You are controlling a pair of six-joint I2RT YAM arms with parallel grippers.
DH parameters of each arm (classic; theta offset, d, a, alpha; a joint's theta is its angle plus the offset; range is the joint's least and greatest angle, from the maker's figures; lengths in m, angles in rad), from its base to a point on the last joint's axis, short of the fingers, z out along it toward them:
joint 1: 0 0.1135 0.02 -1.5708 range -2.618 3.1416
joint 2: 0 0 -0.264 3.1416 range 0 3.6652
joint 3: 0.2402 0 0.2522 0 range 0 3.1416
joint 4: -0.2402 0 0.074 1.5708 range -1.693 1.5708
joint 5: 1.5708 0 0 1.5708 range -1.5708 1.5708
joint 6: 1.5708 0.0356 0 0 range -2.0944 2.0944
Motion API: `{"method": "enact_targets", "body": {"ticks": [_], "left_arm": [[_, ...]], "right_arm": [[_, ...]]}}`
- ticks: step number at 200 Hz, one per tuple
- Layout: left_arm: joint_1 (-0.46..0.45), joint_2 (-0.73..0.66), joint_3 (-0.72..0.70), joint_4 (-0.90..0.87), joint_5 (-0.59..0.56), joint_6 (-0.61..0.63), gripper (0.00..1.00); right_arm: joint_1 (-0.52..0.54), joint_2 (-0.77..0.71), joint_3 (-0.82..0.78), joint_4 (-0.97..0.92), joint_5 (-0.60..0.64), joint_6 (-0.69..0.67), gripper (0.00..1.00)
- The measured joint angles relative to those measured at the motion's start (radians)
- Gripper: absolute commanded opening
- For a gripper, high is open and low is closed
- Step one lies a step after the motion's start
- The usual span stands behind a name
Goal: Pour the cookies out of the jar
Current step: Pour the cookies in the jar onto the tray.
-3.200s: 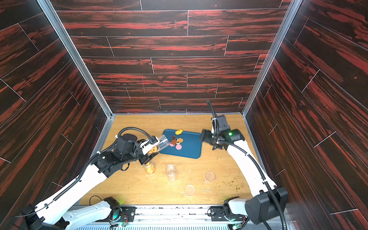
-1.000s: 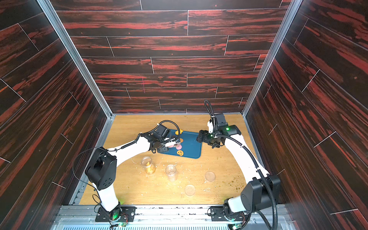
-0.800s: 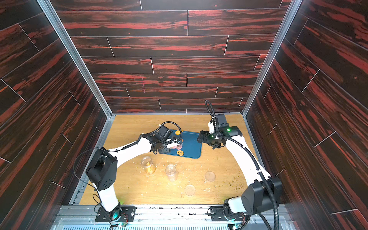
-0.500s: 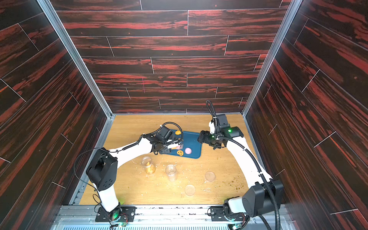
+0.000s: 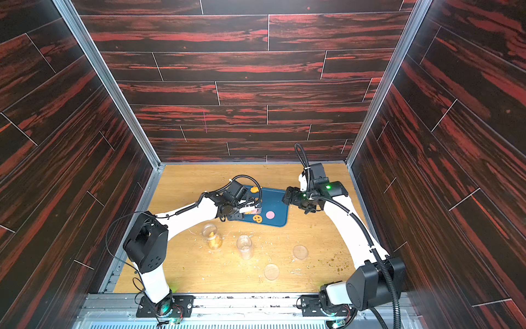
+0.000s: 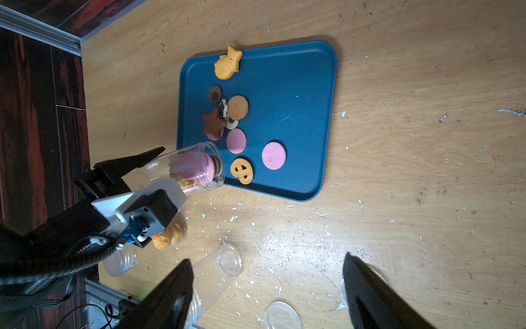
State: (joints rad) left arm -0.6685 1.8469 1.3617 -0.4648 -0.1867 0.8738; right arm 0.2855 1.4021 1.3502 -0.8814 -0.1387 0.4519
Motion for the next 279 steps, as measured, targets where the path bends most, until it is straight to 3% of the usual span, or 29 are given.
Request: {"method": "enact_targets", "body": {"ticks": [178,225,279], "left_arm": [[-0.034,0.052,0.019,-0.001,-0.102,0.079,0.31],[-0.047,0.069,0.093,0.006,-0.106,0.071,0.31],[-0.043,0.069,0.051,0.0,-0.1,0.057,0.31]], "right_arm": [[0.0,-0.014,-0.017,0.006,-0.002,0.004,0.86],[0.0,-0.014,-0.017,0.006,-0.008,0.004,0.86],[0.0,-0.019,-0.027,0.009,-0.008,0.004,0.86]]}}
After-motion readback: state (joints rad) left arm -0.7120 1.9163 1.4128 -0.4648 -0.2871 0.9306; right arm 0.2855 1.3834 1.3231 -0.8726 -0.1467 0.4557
